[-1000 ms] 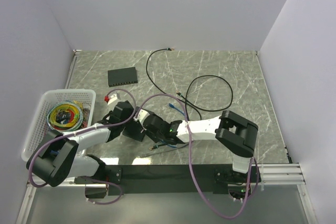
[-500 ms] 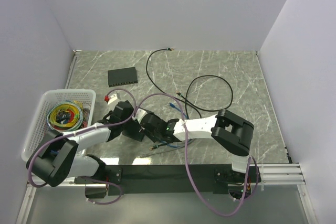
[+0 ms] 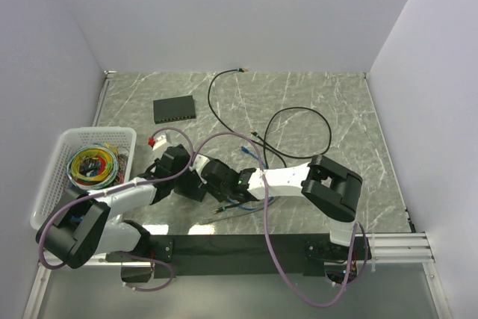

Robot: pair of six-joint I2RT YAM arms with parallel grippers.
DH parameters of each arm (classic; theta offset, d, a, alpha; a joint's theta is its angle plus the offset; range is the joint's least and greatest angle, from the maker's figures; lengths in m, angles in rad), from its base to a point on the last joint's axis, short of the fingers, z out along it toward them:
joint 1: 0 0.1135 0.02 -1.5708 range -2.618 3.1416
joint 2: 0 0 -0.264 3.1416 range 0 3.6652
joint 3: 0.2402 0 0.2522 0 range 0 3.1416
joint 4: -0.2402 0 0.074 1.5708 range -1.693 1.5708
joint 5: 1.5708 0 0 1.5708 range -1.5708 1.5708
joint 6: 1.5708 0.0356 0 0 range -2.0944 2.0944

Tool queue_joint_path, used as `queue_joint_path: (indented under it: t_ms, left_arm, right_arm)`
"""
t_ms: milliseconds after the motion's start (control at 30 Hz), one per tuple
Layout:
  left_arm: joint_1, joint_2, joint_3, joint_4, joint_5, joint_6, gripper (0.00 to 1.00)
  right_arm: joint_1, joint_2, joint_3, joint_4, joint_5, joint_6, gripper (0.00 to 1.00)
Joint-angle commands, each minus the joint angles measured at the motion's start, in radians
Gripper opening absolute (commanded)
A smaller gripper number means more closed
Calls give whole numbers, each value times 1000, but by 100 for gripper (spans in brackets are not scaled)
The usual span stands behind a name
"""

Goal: Insert the plug into the switch port

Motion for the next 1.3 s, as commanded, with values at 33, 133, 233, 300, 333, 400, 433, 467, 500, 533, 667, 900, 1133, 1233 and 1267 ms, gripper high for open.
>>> queue_joint_path:
  t_ms: [33, 133, 233, 300, 333, 400, 433, 467, 500, 533, 667, 900, 1133, 1233, 1267]
  left_arm:
    - [-47, 9, -48, -16, 155, -34, 63]
    - [-63, 20, -59, -7, 155, -53, 62]
    - [-83, 31, -70, 2, 143, -74, 62]
    - [-98, 31, -74, 1, 132, -94, 62]
    - [-101, 31, -78, 1, 129, -99, 62]
    - [-113, 29, -81, -4, 113, -114, 62]
    - [-116, 29, -82, -7, 107, -120, 61]
    - [-121, 31, -82, -10, 95, -132, 62]
    - [-124, 34, -84, -13, 92, -136, 61]
    - [-126, 37, -85, -12, 92, -140, 61]
    - [-138, 52, -94, -10, 90, -169, 61]
    - [-152, 11, -153, 19, 130, -218, 61]
    - [-181, -118, -297, 68, 167, -292, 62]
    - [-182, -140, -314, 47, 166, -298, 61]
    - [-182, -153, -317, 44, 172, -304, 62]
  right_arm:
    - [-12, -57, 18, 161, -15, -43, 0]
    - [-9, -45, 47, 150, -30, -49, 0]
    - [-9, -20, 88, 130, -41, -54, 0]
    - [-9, -9, 105, 115, -47, -55, 0]
    - [-9, 4, 125, 100, -61, -52, 0]
    - [-11, 20, 143, 87, -73, -49, 0]
    - [-9, 28, 156, 80, -85, -48, 0]
    - [-9, 31, 160, 78, -90, -45, 0]
    - [-11, 31, 163, 77, -90, -39, 0]
    - [-11, 28, 168, 77, -89, -37, 0]
    - [-12, 28, 189, 80, -52, -6, 0]
    - [-15, 90, 265, 54, 16, 70, 0]
    - [-26, 78, 280, 102, -4, 61, 0]
    - [-24, 43, 240, 187, -27, 37, 0]
    - [-26, 34, 231, 207, -30, 38, 0]
